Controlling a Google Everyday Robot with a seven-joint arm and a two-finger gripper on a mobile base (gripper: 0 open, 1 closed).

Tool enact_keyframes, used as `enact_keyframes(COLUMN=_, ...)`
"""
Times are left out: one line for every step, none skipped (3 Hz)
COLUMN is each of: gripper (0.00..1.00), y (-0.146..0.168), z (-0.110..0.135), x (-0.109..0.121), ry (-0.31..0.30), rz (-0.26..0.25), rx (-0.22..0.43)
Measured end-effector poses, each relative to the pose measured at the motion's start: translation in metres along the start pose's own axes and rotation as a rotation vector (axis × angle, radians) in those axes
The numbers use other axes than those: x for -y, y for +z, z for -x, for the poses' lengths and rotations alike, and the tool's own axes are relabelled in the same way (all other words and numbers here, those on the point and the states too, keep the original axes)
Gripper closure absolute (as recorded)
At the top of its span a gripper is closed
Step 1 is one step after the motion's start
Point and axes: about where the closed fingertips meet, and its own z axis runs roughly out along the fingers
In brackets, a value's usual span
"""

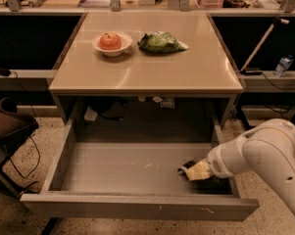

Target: Place rxbar chocolate into top drawer

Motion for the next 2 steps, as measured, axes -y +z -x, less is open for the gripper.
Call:
enact_keyframes(gripper=1.00, y=0.003, z=-0.006, x=-0.019, ry=0.002, rz=0.082, rx=-0.023)
enact_keyframes(gripper=1.00, y=0.030, z=-0.002, x=-0.016, ry=0.010, rz=0.037, rx=0.011)
